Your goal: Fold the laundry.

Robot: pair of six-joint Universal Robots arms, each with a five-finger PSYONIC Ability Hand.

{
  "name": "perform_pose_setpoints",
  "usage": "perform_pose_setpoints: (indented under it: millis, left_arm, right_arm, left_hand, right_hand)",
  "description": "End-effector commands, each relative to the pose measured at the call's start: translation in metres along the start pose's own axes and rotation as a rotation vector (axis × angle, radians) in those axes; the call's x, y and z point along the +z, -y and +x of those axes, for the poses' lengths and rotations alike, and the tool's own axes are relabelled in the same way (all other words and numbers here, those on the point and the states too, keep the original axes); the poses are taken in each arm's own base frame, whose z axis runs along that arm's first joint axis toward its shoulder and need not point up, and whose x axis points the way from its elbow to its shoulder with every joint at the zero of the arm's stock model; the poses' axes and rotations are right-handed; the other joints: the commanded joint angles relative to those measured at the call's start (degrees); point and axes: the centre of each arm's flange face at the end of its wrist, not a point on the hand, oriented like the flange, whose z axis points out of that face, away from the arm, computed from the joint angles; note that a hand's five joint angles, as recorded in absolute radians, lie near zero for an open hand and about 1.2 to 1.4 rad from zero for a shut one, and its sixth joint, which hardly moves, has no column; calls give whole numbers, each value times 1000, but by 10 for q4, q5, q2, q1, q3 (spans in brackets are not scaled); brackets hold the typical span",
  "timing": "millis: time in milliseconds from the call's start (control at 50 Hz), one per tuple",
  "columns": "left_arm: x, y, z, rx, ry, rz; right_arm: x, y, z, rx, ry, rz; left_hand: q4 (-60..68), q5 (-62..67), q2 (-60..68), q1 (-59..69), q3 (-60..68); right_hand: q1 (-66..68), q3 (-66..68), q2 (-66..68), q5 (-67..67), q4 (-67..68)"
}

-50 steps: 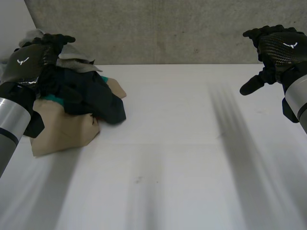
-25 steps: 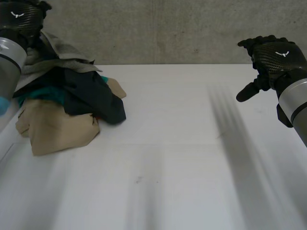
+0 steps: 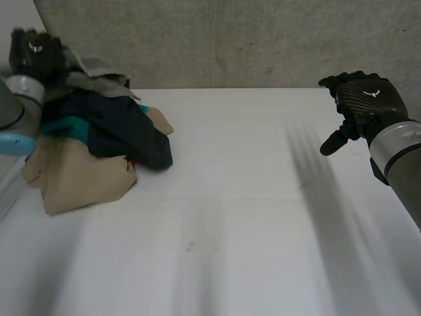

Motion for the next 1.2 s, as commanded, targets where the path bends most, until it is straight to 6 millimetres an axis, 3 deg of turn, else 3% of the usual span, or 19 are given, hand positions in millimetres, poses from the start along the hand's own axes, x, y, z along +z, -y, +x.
perform_pose_setpoints:
  millis: [20,80,160,220,280,360,380,460,480,520,620,680,780,860,920,1040,1100,1180,1200]
  left_arm:
    - [-10,139,-12,-97,90,324]
    - [-25,194,-3,-209,59,432]
    - [-50,248,19,-389,-35,521]
    - [-69,271,38,-505,-117,538]
    - [-83,267,64,-567,-203,475]
    - [-120,248,128,-633,-391,329]
    - [-136,238,156,-640,-460,281]
    - [-165,198,211,-633,-571,129]
    - [-183,182,230,-612,-631,45]
    - [-197,175,239,-588,-684,-28]
    - [-207,179,229,-555,-713,-90]
    - [-191,188,198,-557,-648,-63]
    - [-163,171,154,-528,-535,-81]
    - [-156,143,147,-452,-503,-132]
    - [-154,102,151,-332,-497,-201]
    - [-145,25,159,-57,-506,-285]
    - [-137,4,159,8,-498,-296]
    - [-121,-33,157,45,-477,-306]
    - [-115,-46,151,50,-462,-321]
  right_arm:
    - [0,2,1,-1,-2,7]
    - [2,3,4,0,-11,13]
    - [2,8,6,3,-20,27]
    - [2,11,7,4,-23,39]
    - [3,15,9,2,-27,50]
    - [3,18,10,-1,-35,58]
    - [3,18,10,-1,-36,60]
    - [4,18,14,-2,-44,58]
    - [5,17,16,0,-48,56]
    - [6,13,16,1,-47,41]
    - [11,-3,9,-16,-25,-11]
    - [15,-14,6,-43,-9,-45]
    - [7,-34,-22,-96,130,-91]
    - [-5,-53,-58,-123,277,-123]
    - [-10,-67,-75,-145,333,-151]
    - [-10,-82,-84,-184,363,-188]
    - [-10,-85,-84,-199,357,-195]
    - [-9,-86,-82,-202,342,-196]
    - [-9,-87,-82,-203,339,-196]
  left_hand:
    - [117,181,126,209,136]
    - [117,181,126,209,136]
    - [117,181,126,209,136]
    - [117,181,126,209,136]
    - [117,181,126,209,136]
    - [117,181,126,209,136]
    - [117,181,126,209,136]
    - [117,181,126,209,136]
    - [-276,-211,-266,-183,-257]
    - [-562,-498,-553,-470,-544]
    - [-583,-519,-574,-491,-564]
    - [-583,-519,-574,-491,-564]
    - [-576,-511,-567,-483,-557]
    - [-572,-508,-563,-480,-554]
    - [-569,-505,-560,-477,-550]
    - [-559,-495,-550,-467,-540]
    - [-547,-483,-538,-455,-528]
    - [-361,-296,-352,-268,-342]
    - [-249,-184,-240,-157,-230]
  right_hand:
    - [-29,-20,-20,-27,-20]
    - [-29,-20,-20,-27,-20]
    - [-29,-20,-20,-27,-20]
    - [-29,-20,-20,-27,-20]
    - [-29,-20,-20,-27,-20]
    - [-29,-20,-20,-27,-20]
    - [-29,-20,-20,-27,-20]
    - [-29,-20,-20,-27,-20]
    - [-29,-20,-20,-27,-20]
    - [-29,-20,-20,-27,-20]
    - [-29,-20,-20,-27,-20]
    - [-29,-20,-20,-27,-20]
    - [-29,-20,-20,-27,-20]
    - [-29,-20,-20,-27,-20]
    - [-29,-20,-20,-27,-20]
    - [-29,-20,-20,-27,-20]
    - [-29,-20,-20,-27,-20]
    - [-29,-20,-20,-27,-20]
    - [-29,-20,-20,-27,-20]
